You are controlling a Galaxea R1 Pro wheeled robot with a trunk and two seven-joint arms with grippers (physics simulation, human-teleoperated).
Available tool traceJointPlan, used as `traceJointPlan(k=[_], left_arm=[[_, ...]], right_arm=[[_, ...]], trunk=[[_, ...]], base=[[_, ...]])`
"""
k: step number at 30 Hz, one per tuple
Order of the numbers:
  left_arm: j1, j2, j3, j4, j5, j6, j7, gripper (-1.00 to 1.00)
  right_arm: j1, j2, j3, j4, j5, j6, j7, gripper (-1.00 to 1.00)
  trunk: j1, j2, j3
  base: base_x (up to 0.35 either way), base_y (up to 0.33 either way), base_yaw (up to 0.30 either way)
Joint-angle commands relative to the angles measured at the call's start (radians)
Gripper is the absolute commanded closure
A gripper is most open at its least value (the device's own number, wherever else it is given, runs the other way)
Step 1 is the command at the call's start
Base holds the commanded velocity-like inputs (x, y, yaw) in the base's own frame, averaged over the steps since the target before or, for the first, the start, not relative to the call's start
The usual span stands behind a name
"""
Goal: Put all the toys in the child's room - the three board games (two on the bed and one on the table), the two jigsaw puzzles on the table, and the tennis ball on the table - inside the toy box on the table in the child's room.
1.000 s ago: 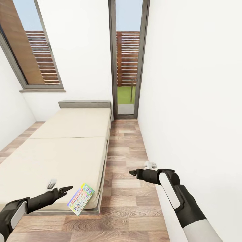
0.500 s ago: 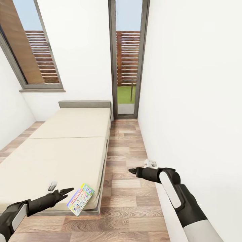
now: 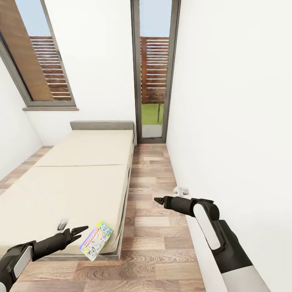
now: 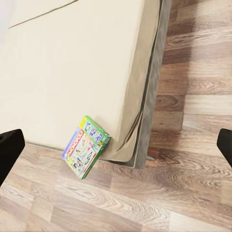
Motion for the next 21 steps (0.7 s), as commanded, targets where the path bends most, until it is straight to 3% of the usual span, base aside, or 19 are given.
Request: traceJointPlan(k=[1,7,21], left_arm=[[-0.001,0.001,0.001,0.000,0.004,0.008,-0.003,-1.00],[-0.001,0.001,0.002,0.000,0.005,0.007,-0.010,-1.00],[-0.001,0.001,0.045,0.000,0.005,0.006,-0.014,-1.00]], right_arm=[[-0.001,0.006,-0.003,0.000,0.005,0.005,0.004,-1.00],[-0.001,0.027,-0.007,0.005,0.006,0.005,0.003,-1.00],[-0.001,0.031,-0.008,0.010,0.006,0.005,0.001,-1.00]], trunk=[[0.004,-0.009,-0.006],[0.016,-0.030,-0.023],[0.016,-0.030,-0.045]], base=[[0.000,0.000,0.000],[0.000,0.000,0.000],[0.000,0.000,0.000]])
